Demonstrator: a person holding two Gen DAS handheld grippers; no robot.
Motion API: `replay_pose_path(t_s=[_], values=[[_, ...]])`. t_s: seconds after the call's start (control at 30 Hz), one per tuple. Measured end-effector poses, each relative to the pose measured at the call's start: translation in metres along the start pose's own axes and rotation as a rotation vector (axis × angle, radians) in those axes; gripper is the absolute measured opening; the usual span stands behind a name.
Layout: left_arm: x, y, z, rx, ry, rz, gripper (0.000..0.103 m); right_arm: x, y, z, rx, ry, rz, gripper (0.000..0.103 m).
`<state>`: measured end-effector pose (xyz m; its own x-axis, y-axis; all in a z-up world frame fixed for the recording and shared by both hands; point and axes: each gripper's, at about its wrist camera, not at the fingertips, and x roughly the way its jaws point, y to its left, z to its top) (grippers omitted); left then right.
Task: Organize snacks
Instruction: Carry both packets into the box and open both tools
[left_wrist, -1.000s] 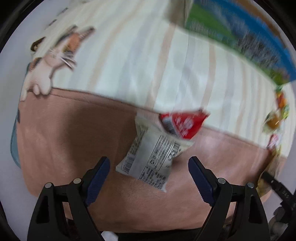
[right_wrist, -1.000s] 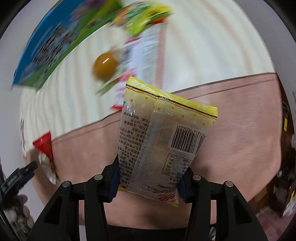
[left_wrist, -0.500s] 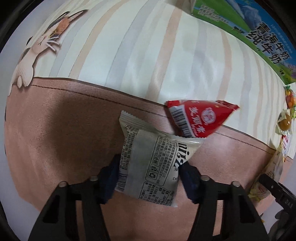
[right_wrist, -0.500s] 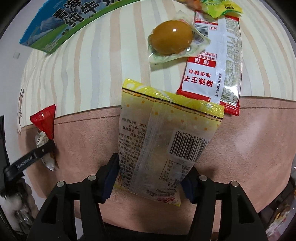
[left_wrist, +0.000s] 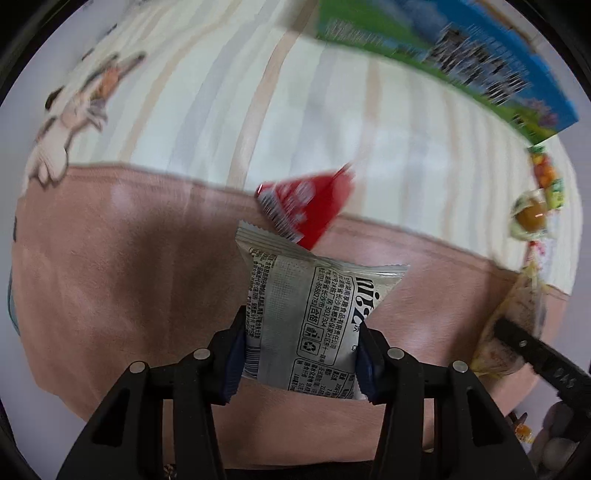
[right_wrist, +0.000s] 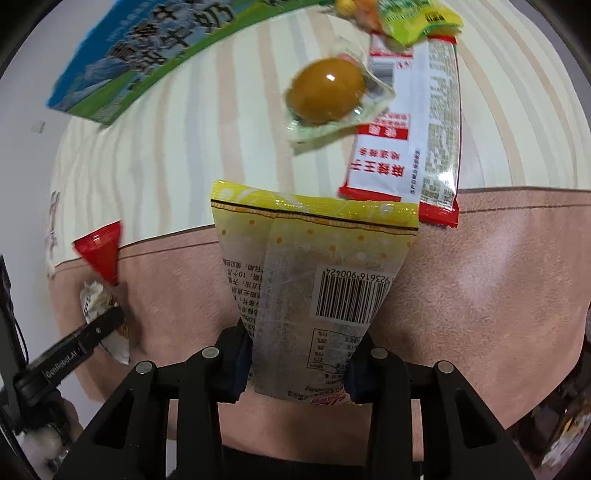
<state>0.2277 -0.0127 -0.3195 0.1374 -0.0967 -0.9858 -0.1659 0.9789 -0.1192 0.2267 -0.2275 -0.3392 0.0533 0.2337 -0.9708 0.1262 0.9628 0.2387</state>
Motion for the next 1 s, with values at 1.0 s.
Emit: replay_pose_path(t_s=[1.0], values=[[-0.074,-0.123,0.352,0.155,-0.131,0.030,0.047,-0.140,0.061,0.348,-0.151,-0.341,-0.163,0.041]])
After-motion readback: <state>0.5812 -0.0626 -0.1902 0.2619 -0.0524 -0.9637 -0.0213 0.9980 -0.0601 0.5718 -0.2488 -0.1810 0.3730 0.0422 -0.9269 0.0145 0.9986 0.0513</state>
